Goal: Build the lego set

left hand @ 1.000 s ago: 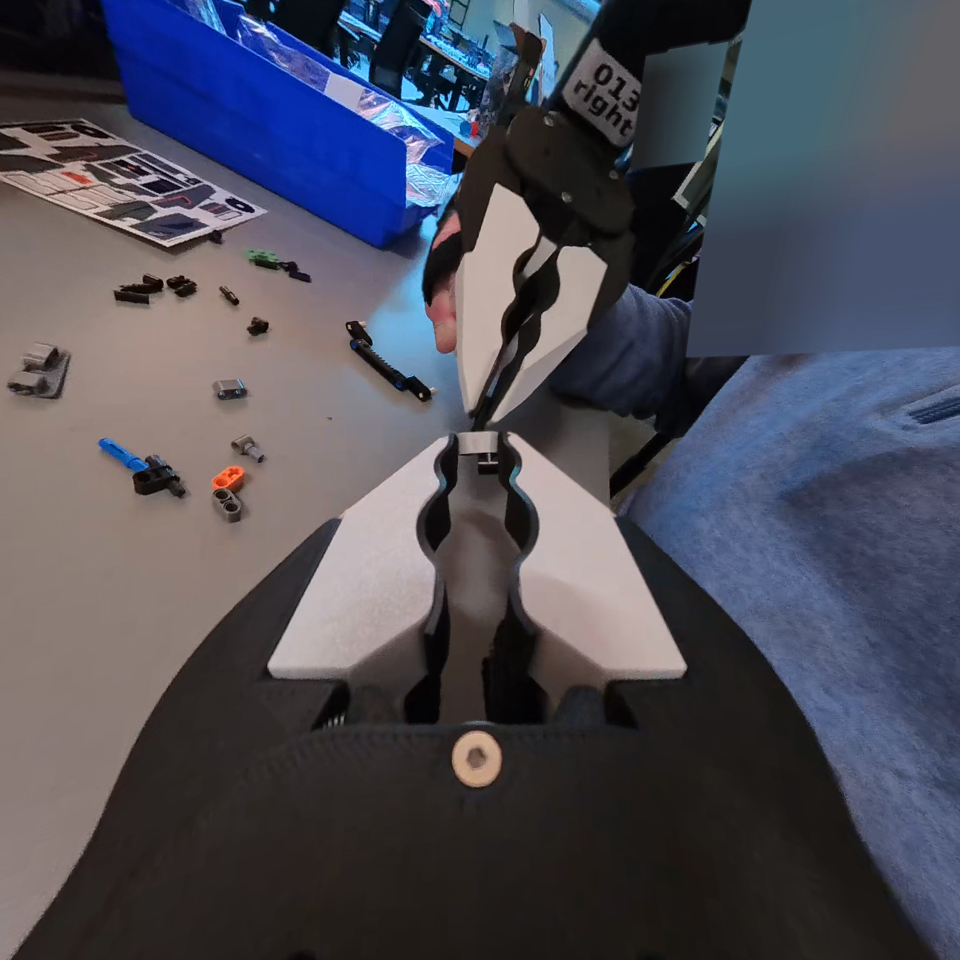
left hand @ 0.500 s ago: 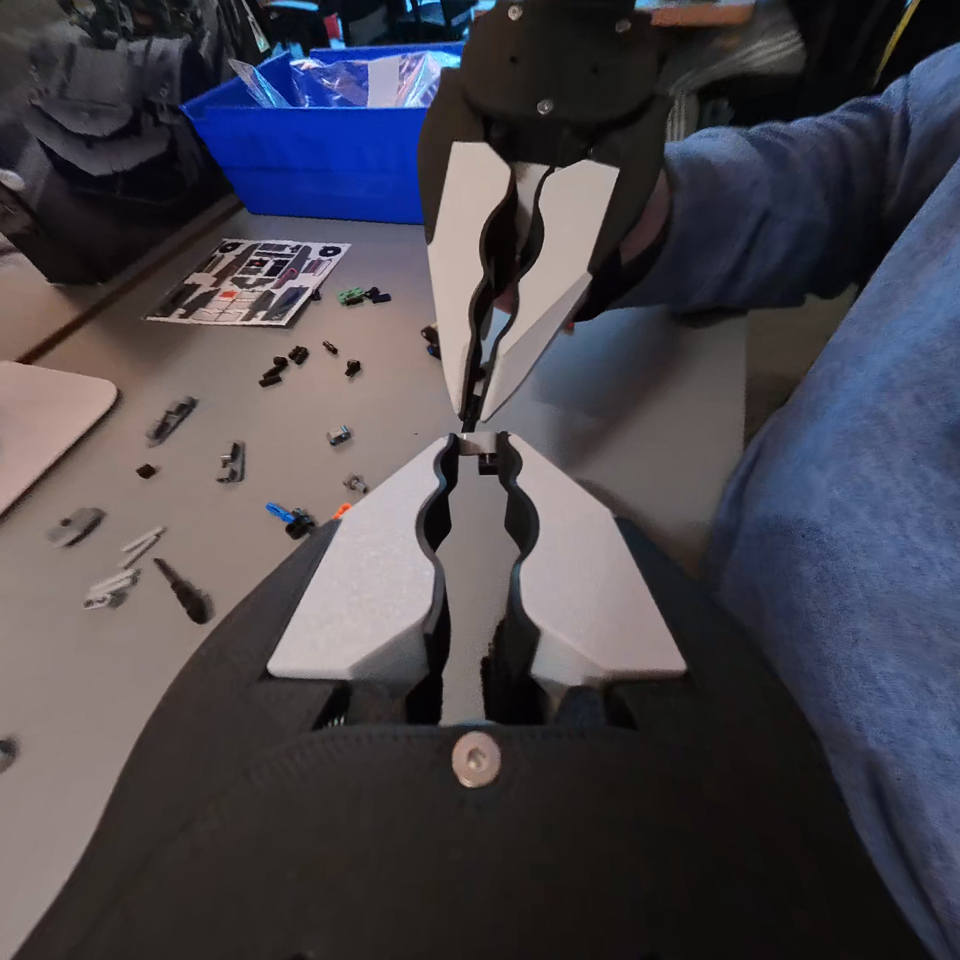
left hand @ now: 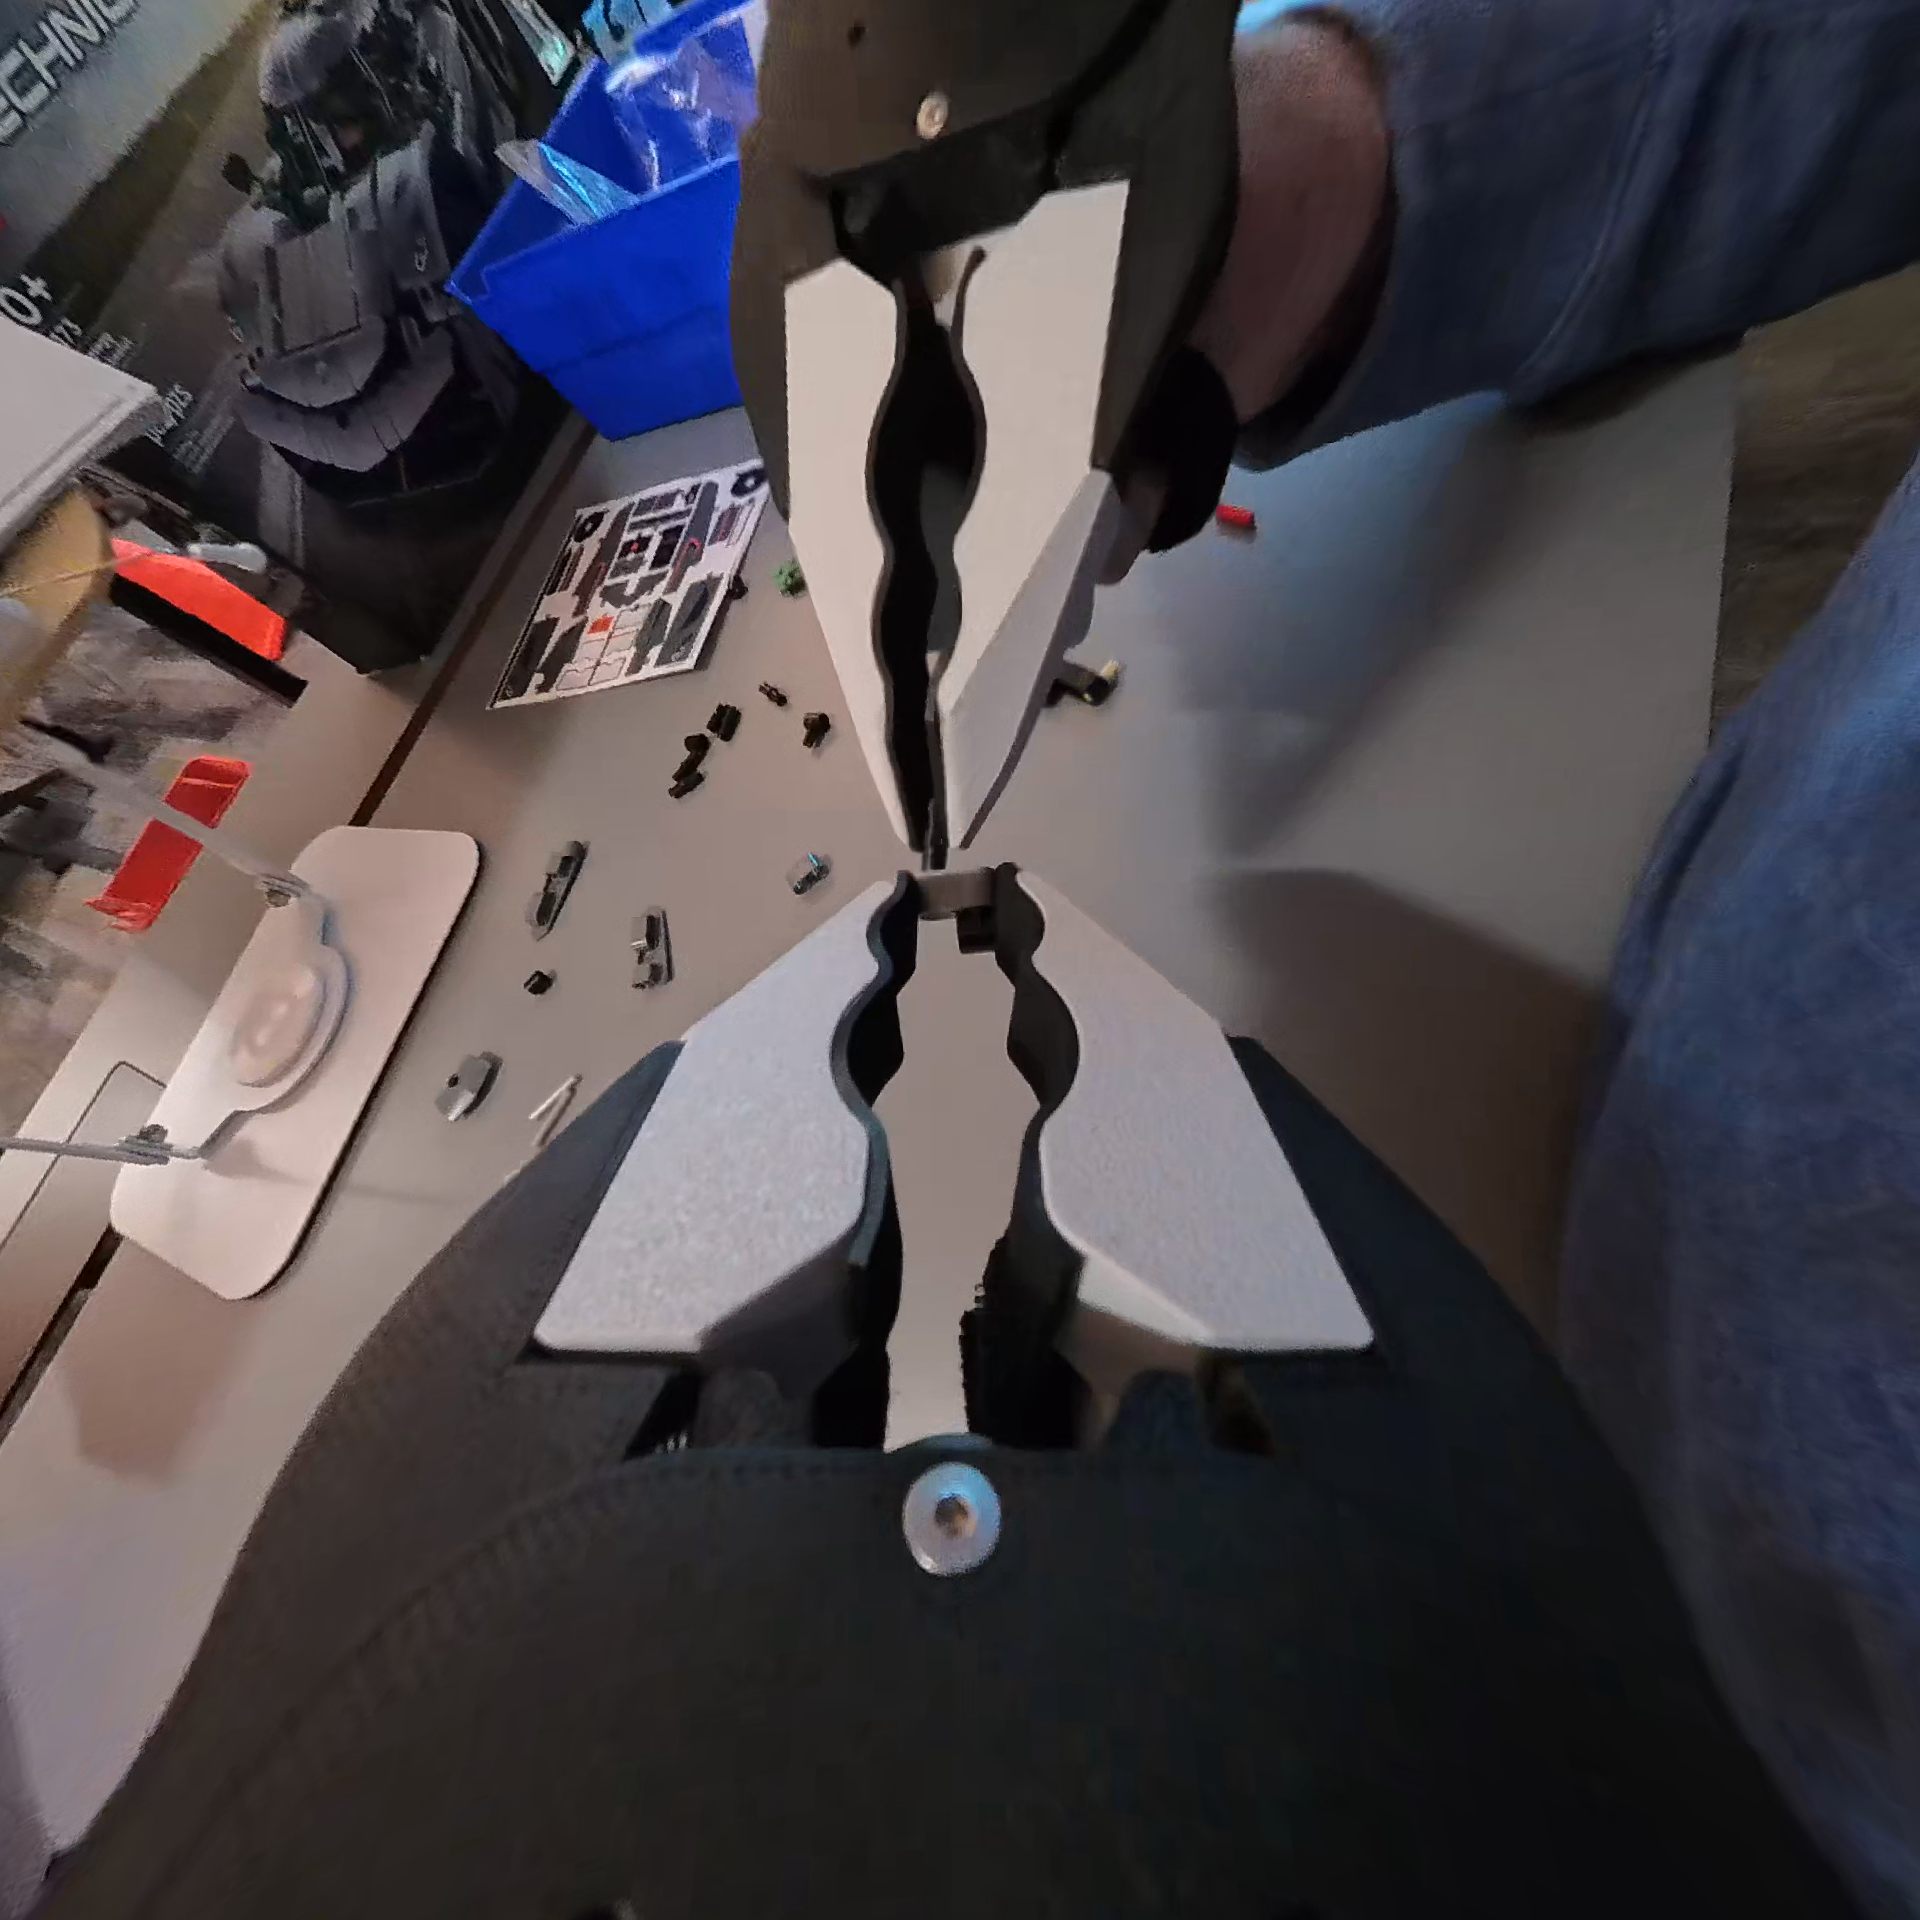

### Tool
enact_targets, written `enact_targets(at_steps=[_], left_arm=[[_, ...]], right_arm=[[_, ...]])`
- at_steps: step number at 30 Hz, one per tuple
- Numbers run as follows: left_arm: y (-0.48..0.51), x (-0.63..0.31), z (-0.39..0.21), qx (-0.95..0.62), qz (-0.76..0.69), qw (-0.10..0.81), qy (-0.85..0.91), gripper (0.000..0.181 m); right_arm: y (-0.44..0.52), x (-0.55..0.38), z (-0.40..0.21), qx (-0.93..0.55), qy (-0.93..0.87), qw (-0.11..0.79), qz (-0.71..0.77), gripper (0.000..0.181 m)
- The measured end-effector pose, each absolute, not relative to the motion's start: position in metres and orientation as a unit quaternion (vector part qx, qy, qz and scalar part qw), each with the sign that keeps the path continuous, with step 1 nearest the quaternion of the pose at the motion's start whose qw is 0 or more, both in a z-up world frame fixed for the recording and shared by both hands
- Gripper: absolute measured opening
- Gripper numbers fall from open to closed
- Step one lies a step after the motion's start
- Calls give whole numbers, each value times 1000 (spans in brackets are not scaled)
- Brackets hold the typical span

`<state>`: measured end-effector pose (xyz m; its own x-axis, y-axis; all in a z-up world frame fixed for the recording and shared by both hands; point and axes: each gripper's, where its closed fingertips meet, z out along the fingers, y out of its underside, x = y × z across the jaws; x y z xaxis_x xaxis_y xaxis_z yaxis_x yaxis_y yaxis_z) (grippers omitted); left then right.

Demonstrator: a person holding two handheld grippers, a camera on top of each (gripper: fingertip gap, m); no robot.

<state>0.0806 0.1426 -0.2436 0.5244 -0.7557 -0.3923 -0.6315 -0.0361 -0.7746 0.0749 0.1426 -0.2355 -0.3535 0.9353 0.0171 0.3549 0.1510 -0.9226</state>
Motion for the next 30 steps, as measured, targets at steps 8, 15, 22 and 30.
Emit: enact_targets(at_steps=[8,15,22,30], left_arm=[[141,88,-208,-688,-108,536,478,13],[139,93,-191,-673,-118,546,484,13],[137,100,-182,-663,-107,534,514,13],[149,95,-190,-670,-54,518,530,13]], right_arm=[[141,82,-201,-441,-626,339,547,1],[138,86,-185,-419,-630,360,546,1],[135,89,-177,-402,-653,351,537,1],[147,85,-184,-448,-645,319,531,2]])
